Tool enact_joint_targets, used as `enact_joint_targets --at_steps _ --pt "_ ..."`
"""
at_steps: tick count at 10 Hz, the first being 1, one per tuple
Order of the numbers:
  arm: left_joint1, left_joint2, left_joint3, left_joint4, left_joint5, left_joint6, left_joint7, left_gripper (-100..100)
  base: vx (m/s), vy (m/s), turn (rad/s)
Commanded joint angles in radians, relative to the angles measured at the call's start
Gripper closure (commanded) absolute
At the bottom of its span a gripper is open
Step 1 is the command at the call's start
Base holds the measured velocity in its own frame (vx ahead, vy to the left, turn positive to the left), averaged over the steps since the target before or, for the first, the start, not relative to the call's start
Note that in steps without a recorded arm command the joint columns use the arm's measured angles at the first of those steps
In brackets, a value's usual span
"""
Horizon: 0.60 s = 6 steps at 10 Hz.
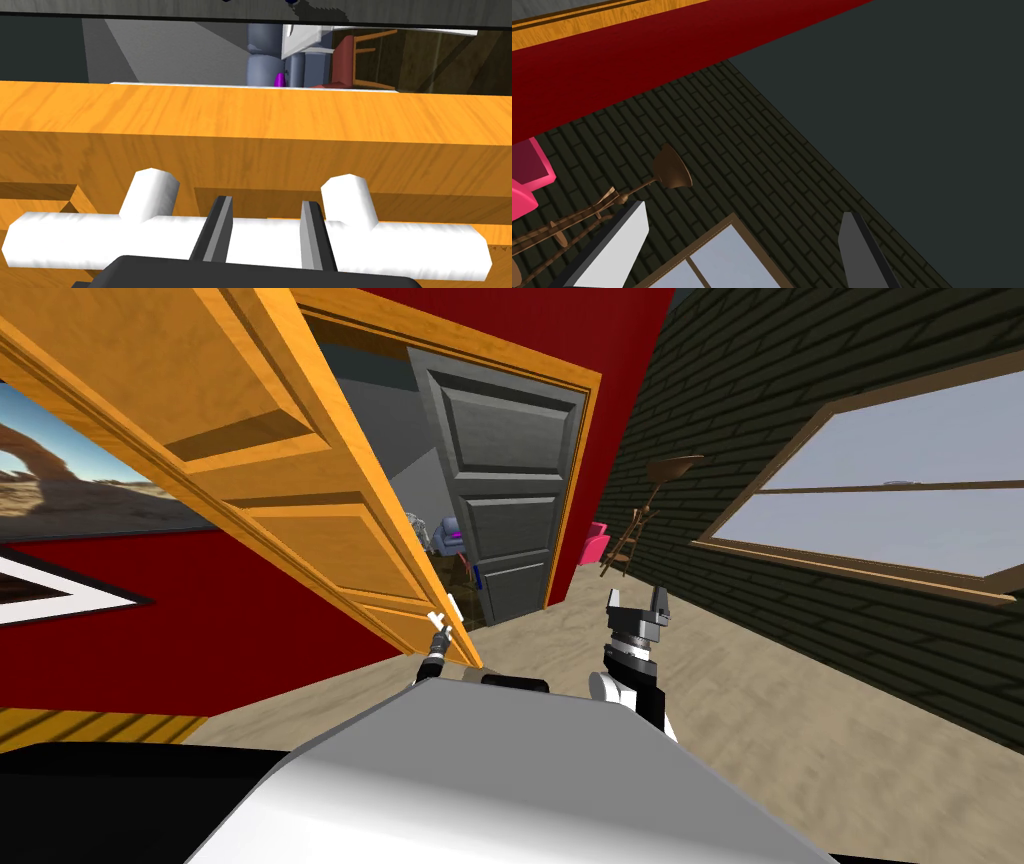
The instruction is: Pull the door open
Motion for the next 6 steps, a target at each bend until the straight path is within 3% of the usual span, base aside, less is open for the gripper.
enact_joint_targets --at_steps 1,3,5,6 --pt "0.012 0.011 0.010 0.008 0.014 0.016 0.034 100 -0.061 0.046 -0.047" --pt "0.001 0.016 -0.013 0.009 0.034 0.012 0.099 100 -0.085 0.064 -0.094" --pt "0.001 0.016 -0.013 0.009 0.034 0.012 0.108 100 -0.046 0.030 -0.019" --pt "-0.005 0.019 -0.025 0.010 0.045 0.010 0.148 100 -0.032 0.038 -0.073"
